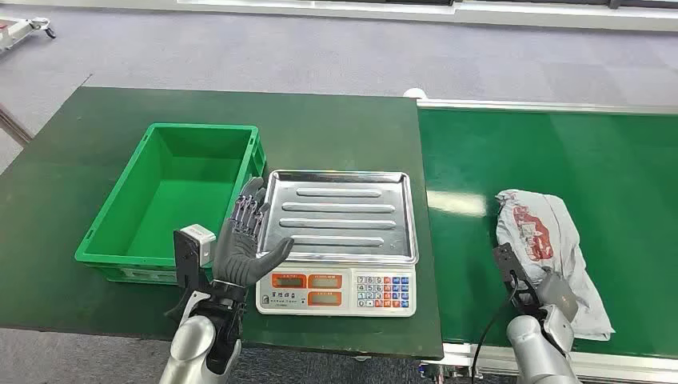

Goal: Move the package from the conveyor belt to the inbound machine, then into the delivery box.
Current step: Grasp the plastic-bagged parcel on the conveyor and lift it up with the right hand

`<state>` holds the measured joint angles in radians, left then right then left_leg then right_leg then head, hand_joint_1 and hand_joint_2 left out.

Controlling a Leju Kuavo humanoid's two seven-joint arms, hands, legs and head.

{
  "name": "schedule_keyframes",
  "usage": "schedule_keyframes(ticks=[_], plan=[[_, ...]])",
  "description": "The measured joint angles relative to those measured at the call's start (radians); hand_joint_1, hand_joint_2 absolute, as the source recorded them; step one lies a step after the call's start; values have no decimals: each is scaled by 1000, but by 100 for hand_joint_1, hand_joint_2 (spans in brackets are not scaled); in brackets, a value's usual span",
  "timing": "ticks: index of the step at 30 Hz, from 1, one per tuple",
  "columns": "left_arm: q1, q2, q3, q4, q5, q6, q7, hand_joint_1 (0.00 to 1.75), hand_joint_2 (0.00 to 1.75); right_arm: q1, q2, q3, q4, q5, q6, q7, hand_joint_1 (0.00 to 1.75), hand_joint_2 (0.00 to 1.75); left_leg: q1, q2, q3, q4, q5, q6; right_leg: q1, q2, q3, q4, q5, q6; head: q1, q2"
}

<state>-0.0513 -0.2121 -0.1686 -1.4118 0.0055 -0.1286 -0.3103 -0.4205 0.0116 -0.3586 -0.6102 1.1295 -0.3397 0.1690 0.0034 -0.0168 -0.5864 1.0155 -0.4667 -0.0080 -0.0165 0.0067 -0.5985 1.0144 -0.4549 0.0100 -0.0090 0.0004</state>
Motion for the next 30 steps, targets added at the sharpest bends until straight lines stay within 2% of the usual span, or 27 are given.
schedule_keyframes(ticks=[25,30], plan=[[0,0,1,-10,-12,-1,-1,0,175,-18,25,9,-16,-11,3,-18,175,175,0,0,0,0,0,0,0,0,-1,0,0,0,0,0],[-1,0,1,-10,-18,-5,-1,0,175,12,43,36,-90,-28,-36,-79,175,175,0,0,-1,0,0,0,0,0,-2,0,0,0,0,0]])
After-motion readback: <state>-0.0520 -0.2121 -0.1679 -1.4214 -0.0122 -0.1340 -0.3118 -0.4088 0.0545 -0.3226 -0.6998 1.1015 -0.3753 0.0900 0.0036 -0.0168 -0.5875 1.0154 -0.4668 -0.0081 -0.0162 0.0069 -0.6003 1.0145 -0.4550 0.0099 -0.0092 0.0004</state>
